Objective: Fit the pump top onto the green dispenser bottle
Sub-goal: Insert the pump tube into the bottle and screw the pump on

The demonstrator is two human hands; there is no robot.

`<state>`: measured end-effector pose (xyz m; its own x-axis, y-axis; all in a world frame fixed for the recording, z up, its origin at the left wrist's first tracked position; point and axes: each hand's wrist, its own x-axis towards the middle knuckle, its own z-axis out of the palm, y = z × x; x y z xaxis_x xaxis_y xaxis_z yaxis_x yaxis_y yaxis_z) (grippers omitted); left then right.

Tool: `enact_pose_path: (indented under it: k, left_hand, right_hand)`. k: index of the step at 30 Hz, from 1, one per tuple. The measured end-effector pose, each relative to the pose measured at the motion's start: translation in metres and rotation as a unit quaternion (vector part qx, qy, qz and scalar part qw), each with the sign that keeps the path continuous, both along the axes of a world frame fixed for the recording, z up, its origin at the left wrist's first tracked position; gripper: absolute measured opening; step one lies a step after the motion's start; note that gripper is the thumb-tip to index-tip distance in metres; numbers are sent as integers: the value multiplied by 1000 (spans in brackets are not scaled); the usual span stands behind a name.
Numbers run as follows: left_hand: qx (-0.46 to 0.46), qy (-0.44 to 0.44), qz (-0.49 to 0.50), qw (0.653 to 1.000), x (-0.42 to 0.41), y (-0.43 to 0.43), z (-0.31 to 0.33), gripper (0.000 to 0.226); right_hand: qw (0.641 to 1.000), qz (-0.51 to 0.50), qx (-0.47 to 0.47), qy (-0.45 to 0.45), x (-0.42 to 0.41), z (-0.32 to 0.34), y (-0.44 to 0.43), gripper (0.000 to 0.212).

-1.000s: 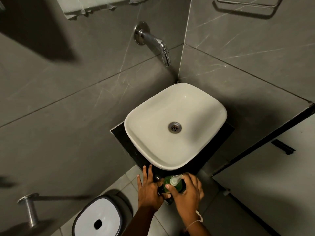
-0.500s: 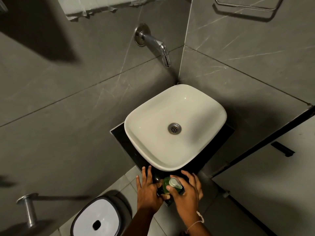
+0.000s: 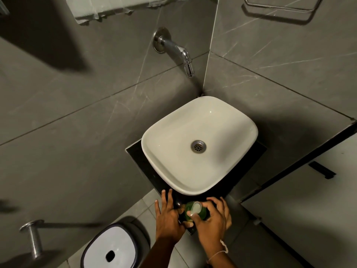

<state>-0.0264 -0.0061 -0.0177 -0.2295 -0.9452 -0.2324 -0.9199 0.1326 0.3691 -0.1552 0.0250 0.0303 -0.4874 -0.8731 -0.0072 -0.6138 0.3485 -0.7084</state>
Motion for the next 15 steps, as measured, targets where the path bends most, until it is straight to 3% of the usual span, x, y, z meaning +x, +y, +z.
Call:
enact_pose_path:
  k: [7,15]
  left_hand:
    - [8,-9,1,1000,-1,0,0,42]
    - [4,-9,-3,1000,-1,0,0,51]
  right_hand:
    - [995,78,-1,-64,-5,-7,3,44]
    - [998,26,-8,-61,-5,-8,2,36]
